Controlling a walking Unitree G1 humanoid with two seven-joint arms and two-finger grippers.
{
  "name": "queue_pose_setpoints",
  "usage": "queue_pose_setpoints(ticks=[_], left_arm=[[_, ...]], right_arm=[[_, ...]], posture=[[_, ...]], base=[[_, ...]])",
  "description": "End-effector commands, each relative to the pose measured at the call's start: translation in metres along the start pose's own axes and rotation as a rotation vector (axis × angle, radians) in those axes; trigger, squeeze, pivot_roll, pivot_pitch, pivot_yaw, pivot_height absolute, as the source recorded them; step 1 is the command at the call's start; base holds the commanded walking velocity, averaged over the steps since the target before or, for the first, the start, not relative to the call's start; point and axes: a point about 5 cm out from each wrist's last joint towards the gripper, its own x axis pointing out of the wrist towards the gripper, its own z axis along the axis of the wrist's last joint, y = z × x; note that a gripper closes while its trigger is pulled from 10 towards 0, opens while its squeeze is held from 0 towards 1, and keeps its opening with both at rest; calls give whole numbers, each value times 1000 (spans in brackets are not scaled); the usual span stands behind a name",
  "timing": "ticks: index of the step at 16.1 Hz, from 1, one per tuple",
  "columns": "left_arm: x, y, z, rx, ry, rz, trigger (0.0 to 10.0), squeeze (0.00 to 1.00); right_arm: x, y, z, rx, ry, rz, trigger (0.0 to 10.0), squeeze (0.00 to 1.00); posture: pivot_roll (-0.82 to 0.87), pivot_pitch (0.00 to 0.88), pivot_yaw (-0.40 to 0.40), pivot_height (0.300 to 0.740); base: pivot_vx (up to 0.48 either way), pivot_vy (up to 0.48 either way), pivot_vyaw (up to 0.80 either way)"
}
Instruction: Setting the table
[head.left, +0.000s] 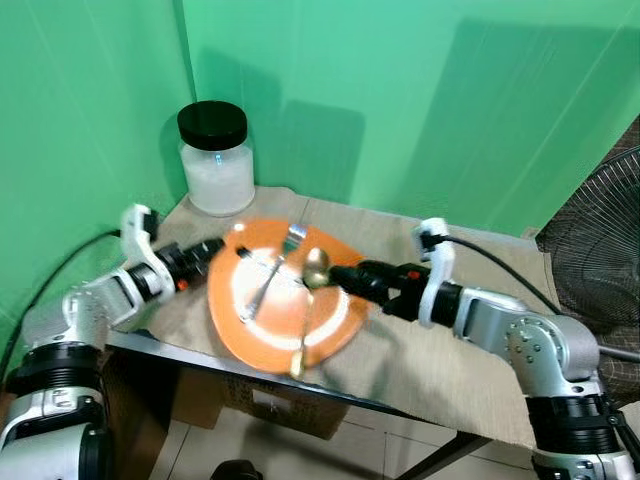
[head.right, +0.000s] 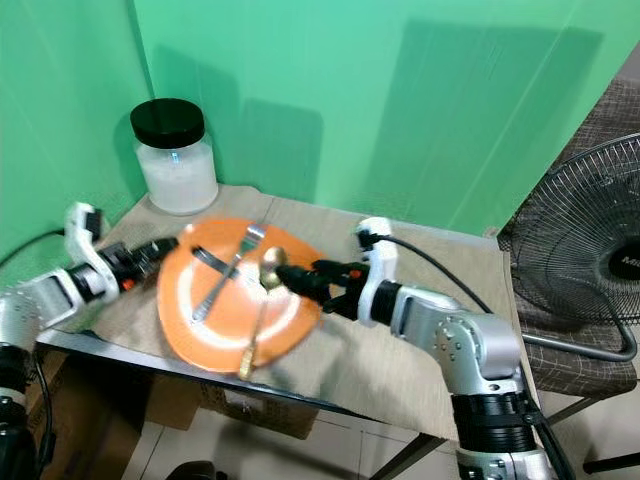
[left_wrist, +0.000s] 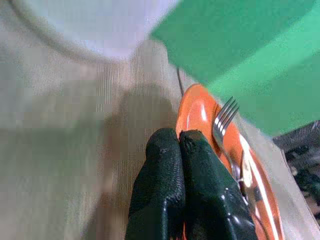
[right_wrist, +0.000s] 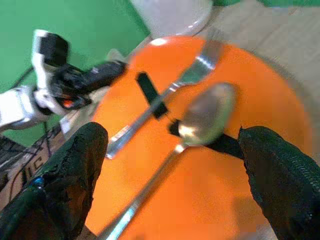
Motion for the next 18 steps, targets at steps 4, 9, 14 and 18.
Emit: queue_pose_setpoints(ticks=[4, 9, 14, 18], left_arm=[[2, -17, 33, 123, -120, -31, 0, 0], [17, -36, 52, 310, -155, 10, 0, 0], [12, -6, 23, 347, 37, 170, 10000, 1000], [12, -2, 9, 243, 38, 105, 10000, 1000]], right_arm=[[-4, -8, 10, -25, -36, -52, 10000, 0], [-4, -11, 12, -40, -48, -75, 10000, 0], [-3, -11, 5, -51, -26, -82, 10000, 0], [3, -11, 0, -62, -8, -91, 10000, 0]], posture=[[168, 0, -89, 740], [165, 0, -82, 740], [166, 0, -78, 740], [164, 0, -77, 740]], base=[[0, 0, 0], [0, 0, 0], [0, 0, 0], [0, 0, 0]])
